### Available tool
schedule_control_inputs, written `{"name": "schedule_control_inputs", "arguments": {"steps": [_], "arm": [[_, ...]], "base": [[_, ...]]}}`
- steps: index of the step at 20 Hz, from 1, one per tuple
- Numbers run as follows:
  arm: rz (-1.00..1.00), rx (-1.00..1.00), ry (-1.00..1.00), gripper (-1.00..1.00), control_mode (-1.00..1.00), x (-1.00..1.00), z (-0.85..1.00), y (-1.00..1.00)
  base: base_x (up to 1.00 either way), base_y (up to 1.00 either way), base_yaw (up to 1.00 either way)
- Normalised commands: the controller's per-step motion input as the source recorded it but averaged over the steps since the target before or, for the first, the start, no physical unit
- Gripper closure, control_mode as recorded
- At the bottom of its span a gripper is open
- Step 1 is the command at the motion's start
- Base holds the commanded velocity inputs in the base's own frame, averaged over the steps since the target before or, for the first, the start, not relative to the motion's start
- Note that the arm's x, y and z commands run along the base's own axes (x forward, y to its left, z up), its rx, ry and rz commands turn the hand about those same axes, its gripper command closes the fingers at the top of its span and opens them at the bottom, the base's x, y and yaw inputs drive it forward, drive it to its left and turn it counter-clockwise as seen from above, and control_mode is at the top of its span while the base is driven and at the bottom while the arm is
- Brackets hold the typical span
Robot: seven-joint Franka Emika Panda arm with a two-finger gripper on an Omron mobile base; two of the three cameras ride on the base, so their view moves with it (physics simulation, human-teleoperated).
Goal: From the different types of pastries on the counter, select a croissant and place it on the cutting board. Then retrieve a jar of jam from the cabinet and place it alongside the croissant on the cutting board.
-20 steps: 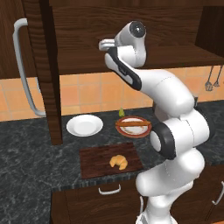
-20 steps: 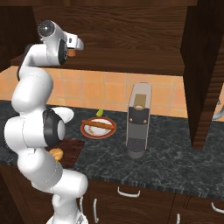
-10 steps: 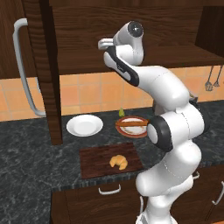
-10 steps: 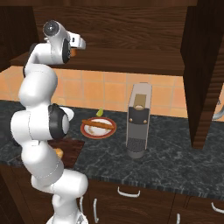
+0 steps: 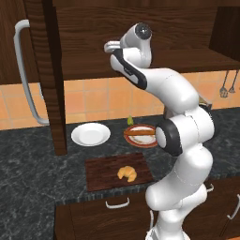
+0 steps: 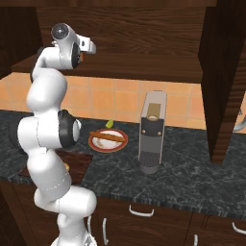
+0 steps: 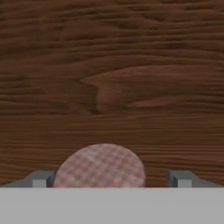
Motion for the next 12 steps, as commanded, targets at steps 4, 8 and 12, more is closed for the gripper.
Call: {"name": "schedule_control_inputs", "arguments": {"steps": [4, 8, 12], "arm": [[0.00, 0.00, 0.00, -1.00, -1.00, 0.00, 0.00, 0.05], [0.00, 0.04, 0.00, 1.00, -1.00, 0.00, -0.02, 0.25], [0.00, 0.00, 0.00, 1.00, -1.00, 0.00, 0.00, 0.00]], "base": [[0.00, 0.00, 0.00], [0.00, 0.00, 0.00], [0.00, 0.00, 0.00]]}}
